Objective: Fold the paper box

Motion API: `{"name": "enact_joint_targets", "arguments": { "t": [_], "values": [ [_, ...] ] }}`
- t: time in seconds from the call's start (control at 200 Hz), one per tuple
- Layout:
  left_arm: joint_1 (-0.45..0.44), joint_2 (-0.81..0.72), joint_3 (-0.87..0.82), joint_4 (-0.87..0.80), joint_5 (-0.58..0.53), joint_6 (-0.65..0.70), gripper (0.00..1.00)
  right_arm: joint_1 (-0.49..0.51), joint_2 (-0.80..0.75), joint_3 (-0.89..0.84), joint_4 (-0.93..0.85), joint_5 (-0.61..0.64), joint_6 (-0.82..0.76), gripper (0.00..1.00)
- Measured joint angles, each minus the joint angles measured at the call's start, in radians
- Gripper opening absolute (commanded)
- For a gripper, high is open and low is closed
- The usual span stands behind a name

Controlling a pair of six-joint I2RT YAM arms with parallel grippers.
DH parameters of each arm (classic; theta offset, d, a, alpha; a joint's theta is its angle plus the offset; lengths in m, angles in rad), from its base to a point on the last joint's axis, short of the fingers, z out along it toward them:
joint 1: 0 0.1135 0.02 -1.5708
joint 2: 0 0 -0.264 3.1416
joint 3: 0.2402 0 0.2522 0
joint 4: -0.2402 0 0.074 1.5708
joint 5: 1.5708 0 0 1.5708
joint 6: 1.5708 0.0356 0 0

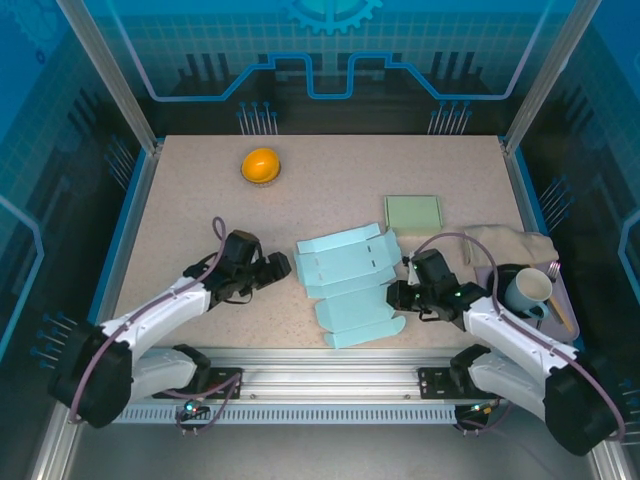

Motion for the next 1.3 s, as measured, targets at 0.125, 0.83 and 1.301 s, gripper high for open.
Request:
{"name": "enact_joint_targets", "arguments": {
  "t": [0.125,0.83,1.301],
  "values": [
    [0.0,0.098,0.003,0.064,0.027,-0.009,0.87,0.006,0.068,0.003,0.039,0.006,-0.003,0.33],
    [0.0,0.278,0.174,0.135,0.075,0.03,0.78,0.018,0.119,0.234,-0.149,0.174,-0.234,0.55],
    [-0.009,0.415,0.352,0.084,0.105,0.126,0.78,0.016,0.019,0.353,-0.211,0.255,-0.362,0.61]
  ]
}}
